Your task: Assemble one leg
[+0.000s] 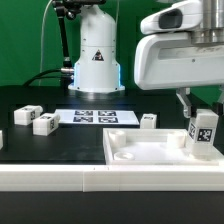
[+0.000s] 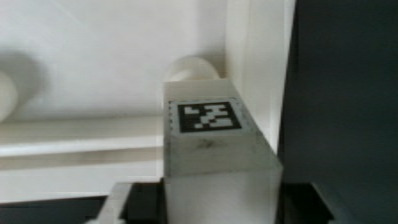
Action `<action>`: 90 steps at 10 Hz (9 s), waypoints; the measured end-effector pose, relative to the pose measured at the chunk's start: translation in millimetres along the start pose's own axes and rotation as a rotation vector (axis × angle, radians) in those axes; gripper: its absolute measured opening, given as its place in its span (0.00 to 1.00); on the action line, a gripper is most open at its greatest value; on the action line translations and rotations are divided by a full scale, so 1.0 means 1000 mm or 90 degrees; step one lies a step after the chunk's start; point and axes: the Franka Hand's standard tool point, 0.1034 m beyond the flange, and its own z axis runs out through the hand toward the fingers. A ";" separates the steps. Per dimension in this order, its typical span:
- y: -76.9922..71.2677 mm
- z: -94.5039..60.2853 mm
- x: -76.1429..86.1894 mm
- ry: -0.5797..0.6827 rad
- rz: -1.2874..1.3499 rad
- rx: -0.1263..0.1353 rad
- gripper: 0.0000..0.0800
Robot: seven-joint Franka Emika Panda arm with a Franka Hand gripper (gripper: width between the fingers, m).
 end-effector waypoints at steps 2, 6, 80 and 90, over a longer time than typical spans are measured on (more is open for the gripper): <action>0.002 0.000 0.002 0.015 0.076 0.005 0.36; 0.004 0.001 0.004 0.031 0.325 0.009 0.36; 0.000 0.015 -0.004 0.009 0.629 -0.028 0.36; 0.008 0.015 0.000 -0.012 0.132 -0.033 0.81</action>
Offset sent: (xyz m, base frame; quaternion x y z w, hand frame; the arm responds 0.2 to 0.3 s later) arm -0.0061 -0.0046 -0.0080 -0.0085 0.0154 0.2343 0.9720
